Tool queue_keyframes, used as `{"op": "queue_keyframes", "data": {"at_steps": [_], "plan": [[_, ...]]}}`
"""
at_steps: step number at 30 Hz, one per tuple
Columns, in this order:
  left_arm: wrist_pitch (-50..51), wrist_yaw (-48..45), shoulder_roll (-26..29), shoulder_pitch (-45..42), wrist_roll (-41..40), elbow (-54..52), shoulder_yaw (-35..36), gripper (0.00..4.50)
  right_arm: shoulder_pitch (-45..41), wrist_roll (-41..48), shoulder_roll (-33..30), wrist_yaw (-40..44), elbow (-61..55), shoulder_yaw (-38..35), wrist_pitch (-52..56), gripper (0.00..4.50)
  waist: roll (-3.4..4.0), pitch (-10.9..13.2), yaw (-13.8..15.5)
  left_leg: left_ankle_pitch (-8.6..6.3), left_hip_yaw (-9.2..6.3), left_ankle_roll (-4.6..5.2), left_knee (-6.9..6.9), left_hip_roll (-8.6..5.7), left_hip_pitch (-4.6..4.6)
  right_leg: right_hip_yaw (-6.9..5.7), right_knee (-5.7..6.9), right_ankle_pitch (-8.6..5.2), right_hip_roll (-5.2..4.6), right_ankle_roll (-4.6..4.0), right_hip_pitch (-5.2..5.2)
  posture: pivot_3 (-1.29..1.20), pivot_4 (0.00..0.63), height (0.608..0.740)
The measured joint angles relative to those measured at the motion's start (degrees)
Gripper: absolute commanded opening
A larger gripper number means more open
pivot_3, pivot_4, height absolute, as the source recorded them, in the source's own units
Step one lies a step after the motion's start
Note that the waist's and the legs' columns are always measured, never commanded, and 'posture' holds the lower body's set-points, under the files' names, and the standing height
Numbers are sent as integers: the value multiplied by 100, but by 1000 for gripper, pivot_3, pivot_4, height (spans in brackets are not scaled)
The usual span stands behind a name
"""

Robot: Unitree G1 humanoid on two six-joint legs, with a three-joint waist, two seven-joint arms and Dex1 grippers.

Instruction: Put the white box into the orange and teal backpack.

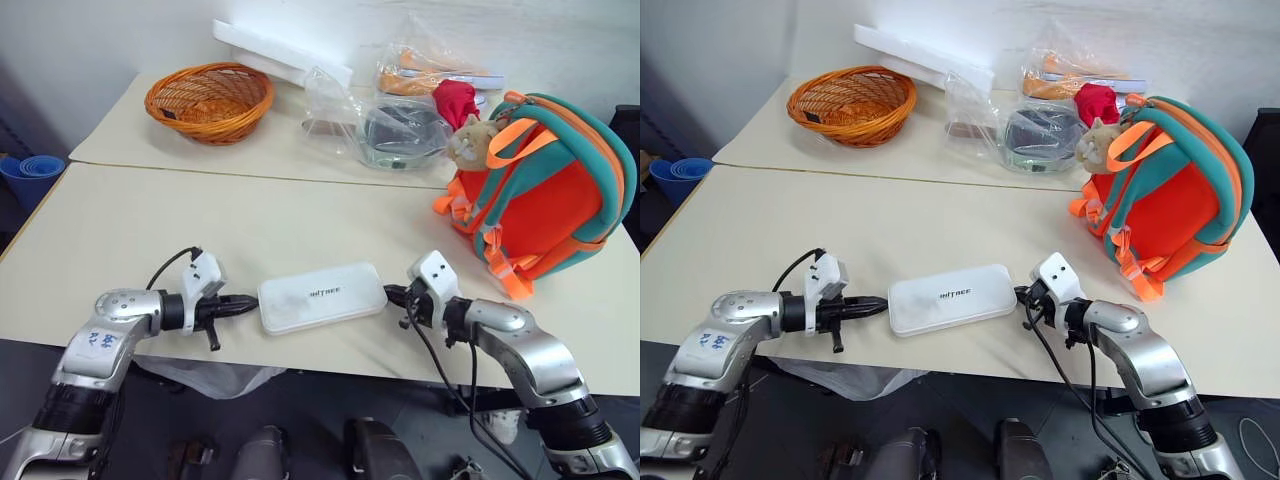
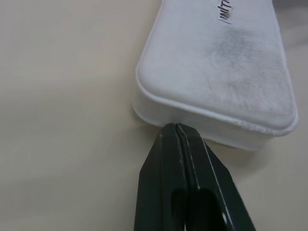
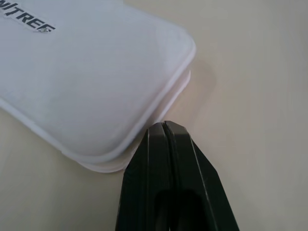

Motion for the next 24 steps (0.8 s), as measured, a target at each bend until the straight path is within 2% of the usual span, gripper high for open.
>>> {"op": "queue_keyframes", "data": {"at_steps": [5, 6, 8, 15, 17, 20, 24], "plan": [[-252, 4, -137, -538, 305, 669, -151, 22, 287, -26, -4, -26, -305, -65, 107, 0, -4, -1, -24, 4, 7, 10, 24, -6, 15, 2, 33, 8, -10, 13, 9, 0, 150, 740], [-251, -13, -154, -627, 313, 803, -164, 401, 319, -32, -4, -40, -304, -81, 114, 0, -5, 0, -31, 7, 7, 10, 25, -6, 17, 2, 40, 8, -11, 13, 9, 0, 150, 740], [110, -82, -155, -855, 192, 1230, -106, 875, 363, -46, -4, -100, -302, -172, 116, 0, -6, 1, -32, 16, 5, 5, 25, -6, 20, -1, 52, 8, -10, 12, 5, 0, 150, 740], [2809, -1071, 263, -1245, -875, 1564, -17, 2991, 332, -200, -38, -237, -264, -333, 90, 0, -11, 3, -38, 18, 2, -3, 25, -4, 17, -3, 71, 0, -4, 0, -5, 0, 150, 740], [3519, -1146, 247, -1463, -1056, 1704, -49, 3604, 273, -220, -34, -236, -255, -328, 70, 0, -11, 3, -28, 19, 2, -2, 33, -6, 17, -2, 76, 0, -5, 0, -4, 0, 150, 740], [4016, -1015, 28, -1742, -1123, 1874, -32, 4485, 256, -287, -20, -233, -237, -286, 51, 0, -12, 2, 1, 19, 0, -1, 38, -10, 17, -5, 77, 0, -7, 1, 0, 0, 150, 740], [4328, -640, -499, -2047, -1119, 2030, 24, 4485, 169, -306, 96, -225, -192, -207, 34, 0, -11, 1, 26, 24, -2, 7, 40, -20, 19, -7, 78, 2, -19, 5, 6, 0, 150, 740]]}}
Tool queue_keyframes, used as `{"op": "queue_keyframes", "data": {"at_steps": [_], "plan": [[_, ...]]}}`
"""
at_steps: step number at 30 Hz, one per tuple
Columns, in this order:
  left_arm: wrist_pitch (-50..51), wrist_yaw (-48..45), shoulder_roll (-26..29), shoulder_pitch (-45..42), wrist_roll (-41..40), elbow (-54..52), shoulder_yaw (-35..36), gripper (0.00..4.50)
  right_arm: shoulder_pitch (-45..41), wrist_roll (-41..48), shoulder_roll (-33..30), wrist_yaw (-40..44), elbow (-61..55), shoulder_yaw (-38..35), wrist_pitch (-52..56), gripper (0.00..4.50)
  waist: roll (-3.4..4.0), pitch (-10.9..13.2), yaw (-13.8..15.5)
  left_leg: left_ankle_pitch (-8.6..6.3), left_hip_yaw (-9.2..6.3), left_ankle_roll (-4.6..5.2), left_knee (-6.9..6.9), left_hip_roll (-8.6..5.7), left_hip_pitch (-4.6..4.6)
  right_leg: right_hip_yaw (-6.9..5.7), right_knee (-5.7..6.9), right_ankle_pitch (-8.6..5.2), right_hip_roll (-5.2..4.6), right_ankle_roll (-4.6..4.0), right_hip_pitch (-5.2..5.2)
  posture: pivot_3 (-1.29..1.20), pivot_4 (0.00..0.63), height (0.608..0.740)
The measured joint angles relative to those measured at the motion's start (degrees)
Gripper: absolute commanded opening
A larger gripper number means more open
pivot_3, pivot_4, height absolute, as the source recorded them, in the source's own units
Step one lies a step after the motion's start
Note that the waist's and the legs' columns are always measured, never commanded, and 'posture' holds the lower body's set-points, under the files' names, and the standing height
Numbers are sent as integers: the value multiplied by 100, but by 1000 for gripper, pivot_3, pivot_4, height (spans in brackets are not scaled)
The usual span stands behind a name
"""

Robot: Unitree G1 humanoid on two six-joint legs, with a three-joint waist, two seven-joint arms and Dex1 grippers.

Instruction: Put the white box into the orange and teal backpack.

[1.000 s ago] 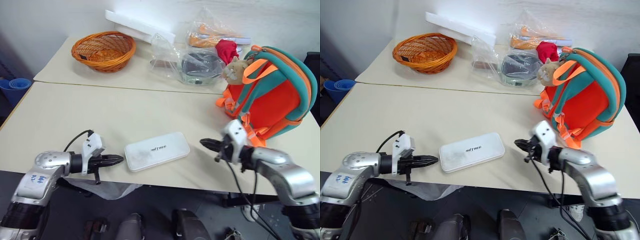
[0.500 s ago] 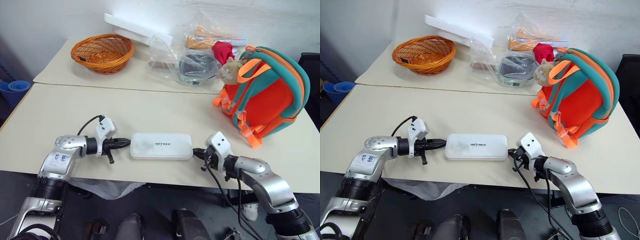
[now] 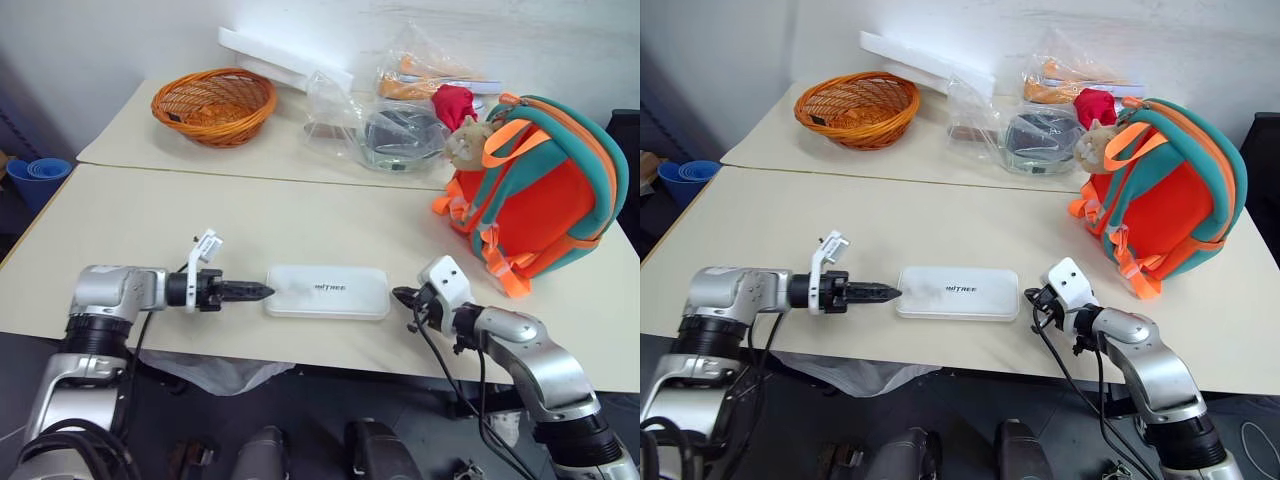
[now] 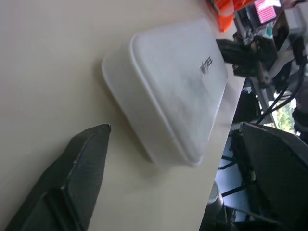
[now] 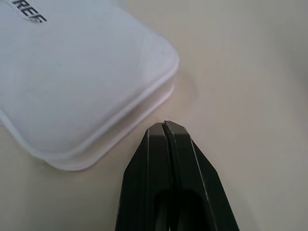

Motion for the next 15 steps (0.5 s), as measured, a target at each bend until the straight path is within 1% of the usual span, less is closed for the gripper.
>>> {"op": "queue_keyframes", "data": {"at_steps": [4, 5, 7, 8, 10, 12, 13, 14, 15], "plan": [[85, 282, -507, -138, 14, -6, -7, 4485, -130, -92, 74, -3, 172, 12, -2, 0, 3, -4, 17, 1, -2, 2, -1, -8, 2, -3, -1, 0, -10, 1, 4, 0, 150, 740], [82, 349, -670, -171, 15, 4, -6, 4310, -142, -113, 84, -3, 175, 13, -5, 0, 3, -4, 31, 1, -2, 2, -1, -9, 2, -3, -2, 0, -10, 2, 4, 0, 150, 740], [62, 512, -919, -251, 23, 110, 6, 3915, -154, -153, 105, -4, 175, 14, -22, 0, 3, -4, 63, 1, -1, 2, -1, -11, 2, -2, -3, 1, -11, 3, 4, 0, 150, 740], [72, 624, -1040, -304, 23, 214, 45, 3621, -152, -156, 105, -7, 175, 11, -32, 0, 2, -4, 80, 1, -1, 3, -1, -11, 1, -3, -3, 2, -11, 4, 3, 0, 150, 740], [135, 752, -1111, -345, 16, 290, 104, 3059, -126, -149, 104, -7, 163, -28, -48, 0, 1, -3, 85, 1, -1, 3, -3, -11, -1, -2, -5, 2, -10, 5, 2, 0, 150, 740], [387, 737, -1125, -363, -134, 385, 196, 2360, 138, -60, 60, 2, -12, -294, -75, 0, 1, -3, 98, 0, -2, 1, -8, -9, -7, -4, -8, 0, -8, 7, -3, 0, 150, 740], [440, 707, -1123, -354, -202, 395, 224, 2124, 212, -39, 20, 3, -46, -378, -73, 0, -3, -1, 95, 0, -2, 1, -8, -8, -9, -4, -8, 0, -7, 8, -7, 0, 150, 740], [463, 673, -1122, -355, -254, 391, 233, 1841, 302, -7, -12, 7, -98, -499, -72, 168, -4, 0, 94, 0, -2, 0, -7, -7, -12, -5, -9, 0, -7, 7, -8, 0, 150, 740], [501, 632, -1089, -345, -332, 373, 255, 1688, 355, 119, -41, 3, -106, -751, -25, 356, -5, 0, 94, 0, -1, 0, -4, -8, -11, -4, -8, 0, -8, 8, -6, 0, 150, 740]]}}
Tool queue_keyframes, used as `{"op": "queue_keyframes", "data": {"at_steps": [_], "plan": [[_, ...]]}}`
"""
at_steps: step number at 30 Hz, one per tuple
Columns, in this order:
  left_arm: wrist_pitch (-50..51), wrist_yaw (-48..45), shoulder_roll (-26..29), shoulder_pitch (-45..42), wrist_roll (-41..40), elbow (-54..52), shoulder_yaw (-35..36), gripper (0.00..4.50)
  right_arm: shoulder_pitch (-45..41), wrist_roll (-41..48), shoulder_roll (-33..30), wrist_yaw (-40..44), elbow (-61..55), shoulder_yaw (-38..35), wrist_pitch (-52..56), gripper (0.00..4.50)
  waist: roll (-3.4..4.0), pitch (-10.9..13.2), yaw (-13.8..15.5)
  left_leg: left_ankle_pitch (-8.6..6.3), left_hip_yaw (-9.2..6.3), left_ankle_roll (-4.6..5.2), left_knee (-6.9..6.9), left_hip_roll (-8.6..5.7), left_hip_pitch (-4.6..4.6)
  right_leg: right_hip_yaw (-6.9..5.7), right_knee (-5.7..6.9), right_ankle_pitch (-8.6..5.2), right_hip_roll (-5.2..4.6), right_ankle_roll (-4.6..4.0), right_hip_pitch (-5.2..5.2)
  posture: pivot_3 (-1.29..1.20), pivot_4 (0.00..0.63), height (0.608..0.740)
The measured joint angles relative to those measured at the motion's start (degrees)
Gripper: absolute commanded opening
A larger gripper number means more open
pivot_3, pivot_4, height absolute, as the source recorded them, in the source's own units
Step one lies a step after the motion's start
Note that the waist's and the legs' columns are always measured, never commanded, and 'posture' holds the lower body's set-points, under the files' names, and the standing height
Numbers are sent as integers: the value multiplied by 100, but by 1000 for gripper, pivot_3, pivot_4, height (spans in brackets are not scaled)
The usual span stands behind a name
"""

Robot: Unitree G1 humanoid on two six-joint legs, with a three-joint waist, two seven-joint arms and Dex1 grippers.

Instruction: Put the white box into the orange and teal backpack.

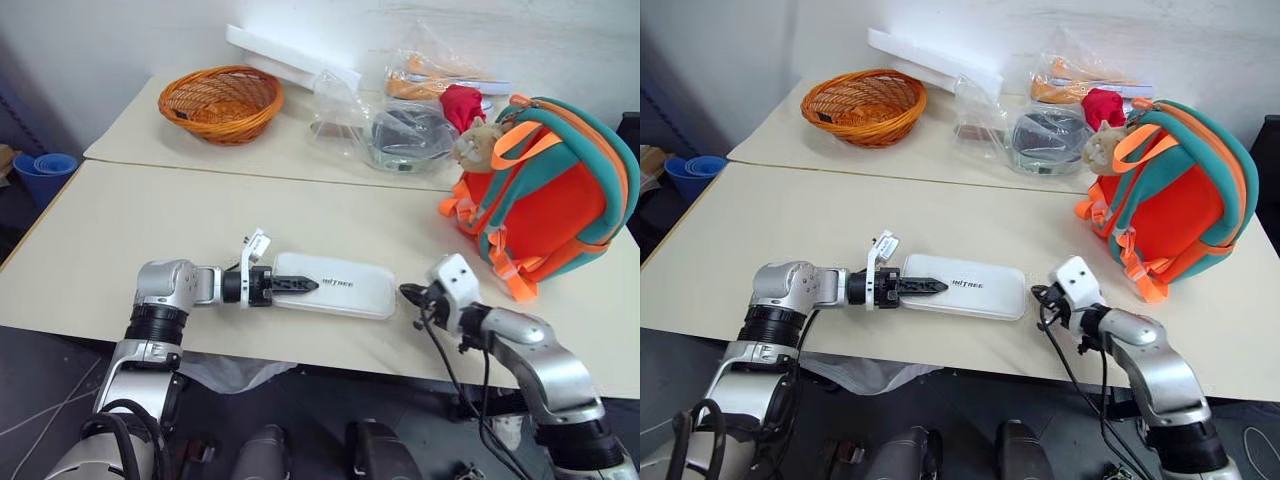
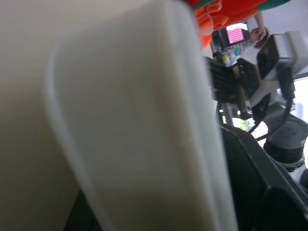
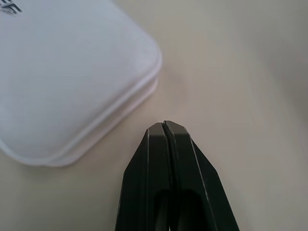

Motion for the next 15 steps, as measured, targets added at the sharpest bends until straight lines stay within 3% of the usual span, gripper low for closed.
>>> {"op": "queue_keyframes", "data": {"at_steps": [2, 3, 5, 13, 15], "plan": [[63, -47, 106, 41, -157, -44, 53, 1395, -41, 264, -69, -83, 10, -734, 152, 853, 0, 0, -22, 1, 2, 1, 3, -1, 6, 3, 2, 3, -2, 4, 5, 0, 150, 740], [65, -47, 192, 116, -203, -143, 91, 1369, -191, 444, -71, -213, 33, -1195, 293, 1328, -3, 1, -83, 2, 0, -1, 0, 2, 14, 3, 4, 3, -3, 4, 10, 0, 150, 740], [81, -44, 270, 159, -247, -194, 137, 1369, -370, 585, -72, -356, 45, -1572, 412, 1827, -3, 1, -145, 6, -2, -7, -10, 5, 20, 2, 6, 2, -1, 2, 10, 0, 150, 740], [225, 227, 373, 221, -536, -213, 768, 1247, -1750, 759, 517, -1027, 1079, -1678, 633, 4464, 0, 3, -262, 14, 1, -19, -17, 9, 14, 4, 15, 1, 6, -3, -7, 0, 150, 740], [336, 218, 406, 209, -725, -229, 1050, 1247, -2297, 647, 752, -1230, 1744, -1553, 402, 4500, 1, 6, -281, 14, 1, -20, -17, 8, 7, 2, 15, 1, 5, -2, -13, 0, 150, 740]]}}
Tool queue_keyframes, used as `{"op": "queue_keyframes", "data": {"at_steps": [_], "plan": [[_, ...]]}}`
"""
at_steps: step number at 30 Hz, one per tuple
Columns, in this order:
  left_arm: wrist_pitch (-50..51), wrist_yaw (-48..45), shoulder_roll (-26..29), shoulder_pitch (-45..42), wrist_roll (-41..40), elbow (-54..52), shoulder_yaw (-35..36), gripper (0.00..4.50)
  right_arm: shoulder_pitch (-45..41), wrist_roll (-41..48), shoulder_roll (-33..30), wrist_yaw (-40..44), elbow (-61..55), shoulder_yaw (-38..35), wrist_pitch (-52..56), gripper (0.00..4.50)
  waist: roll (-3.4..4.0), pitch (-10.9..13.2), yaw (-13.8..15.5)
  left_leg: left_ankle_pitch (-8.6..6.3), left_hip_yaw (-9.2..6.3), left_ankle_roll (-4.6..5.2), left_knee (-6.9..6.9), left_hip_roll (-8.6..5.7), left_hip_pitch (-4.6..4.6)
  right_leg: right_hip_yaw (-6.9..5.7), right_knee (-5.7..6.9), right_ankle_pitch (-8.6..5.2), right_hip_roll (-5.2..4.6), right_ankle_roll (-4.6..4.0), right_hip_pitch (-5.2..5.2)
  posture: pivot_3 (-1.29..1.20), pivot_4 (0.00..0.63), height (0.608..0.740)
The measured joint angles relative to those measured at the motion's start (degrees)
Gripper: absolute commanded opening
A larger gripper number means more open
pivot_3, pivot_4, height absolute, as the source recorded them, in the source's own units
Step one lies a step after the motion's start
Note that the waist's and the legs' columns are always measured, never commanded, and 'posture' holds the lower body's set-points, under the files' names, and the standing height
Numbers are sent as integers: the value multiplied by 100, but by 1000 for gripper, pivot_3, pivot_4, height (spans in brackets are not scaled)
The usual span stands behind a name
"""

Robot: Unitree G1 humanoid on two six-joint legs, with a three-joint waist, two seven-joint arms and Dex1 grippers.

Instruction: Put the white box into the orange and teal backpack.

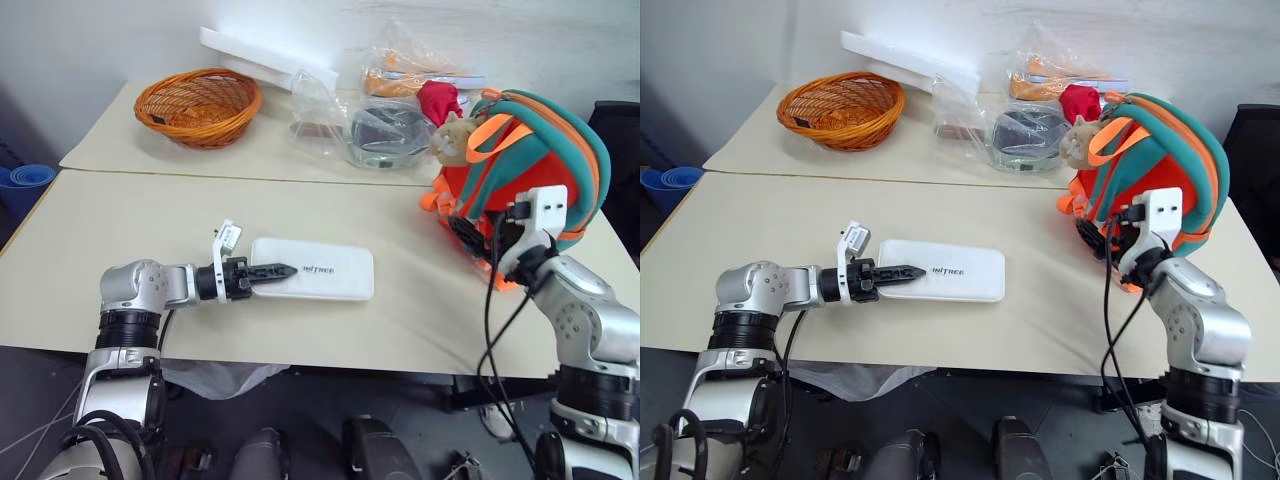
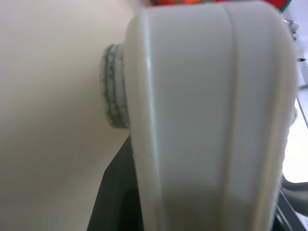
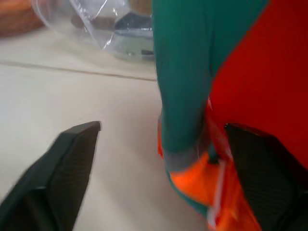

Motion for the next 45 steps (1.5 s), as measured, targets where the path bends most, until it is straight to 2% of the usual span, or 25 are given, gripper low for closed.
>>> {"op": "queue_keyframes", "data": {"at_steps": [6, 8, 11, 14, 19, 21, 26, 28, 32, 36, 40, 45], "plan": [[150, -83, 222, -46, -552, -186, 617, 1247, -1445, -493, 242, -448, 2103, 197, -1052, 4500, 2, 2, -8, 18, 4, -32, -7, -1, -13, -1, -11, 0, -1, 0, -11, 0, 150, 740], [171, -85, 269, -65, -696, -194, 777, 1247, -1659, -594, 241, -423, 2554, 239, -1398, 4113, 2, 2, -10, 17, 4, -32, -8, -1, -14, -2, -10, 0, 0, 1, -11, 0, 150, 740], [222, 0, 333, -120, -813, -187, 994, 1247, -1689, -654, 241, -298, 2913, 265, -1767, 3222, 2, 3, 1, 17, 3, -32, -6, -1, -21, -4, -8, 1, -1, 3, -10, 0, 150, 740], [213, 115, 409, -237, -936, -209, 1207, 1247, -1603, -618, 204, -30, 2859, 289, -1840, 2093, 2, 3, -5, 16, 3, -32, -7, -1, -23, -4, -7, 4, -1, 7, -10, 0, 150, 740], [-11, 324, 619, -247, -950, -321, 1341, 1247, -664, -165, -240, 780, 1399, 298, -1351, 410, 5, 5, 26, 11, -2, -38, -14, 5, -30, -10, -14, 3, 3, 7, -11, 0, 150, 740], [-154, 374, 633, -356, -945, -241, 1385, 1247, -205, 163, -452, 1084, 674, 263, -996, 12, 4, 5, 34, 10, -1, -37, -13, 5, -33, -10, -16, 3, 3, 7, -12, 0, 150, 740], [-697, 331, 754, -766, -889, 85, 1328, 1247, 900, 1510, -1034, 1783, -1224, -101, 64, 12, 3, 7, 106, 7, 0, -36, -12, 7, -27, -9, -24, 3, 6, 7, -10, 0, 150, 740], [-995, 171, 789, -927, -789, 196, 1174, 1247, 1386, 2311, -1446, 2080, -1855, -536, 563, 12, 4, 11, 146, 5, 0, -36, -14, 7, -26, -10, -46, 3, 7, 7, -8, 0, 150, 740], [-1347, -228, 722, -1159, -780, 250, 923, 1247, 2196, 3731, -2250, 2612, -2625, -1446, 1285, 12, -2, 19, 165, -15, -3, -3, -12, 10, -24, -11, -52, 3, 7, 7, -1, 0, 150, 740], [-1670, -506, 368, -1496, -789, 225, 698, 1247, 2888, 4918, -2904, 3025, -3131, -2158, 1788, 12, -4, 20, 172, -20, -4, 6, -6, 9, -22, -11, -62, 4, 4, 9, 11, 0, 150, 740], [-2030, -684, -205, -1793, -780, 63, 366, 1247, 3473, 5540, -3211, 3226, -3336, -2704, 2030, 12, -15, 27, 177, -19, -4, 14, -4, 6, -24, -9, -81, 12, 3, 23, 18, 0, 150, 740], [-2803, -971, -797, -1819, -368, -221, -462, 1247, 3939, 5647, -3267, 3292, -3439, -2943, 2020, 12, -17, 27, 164, -20, 1, 16, -6, 4, -25, -1, -97, 16, 7, 31, 21, 0, 150, 740]]}}
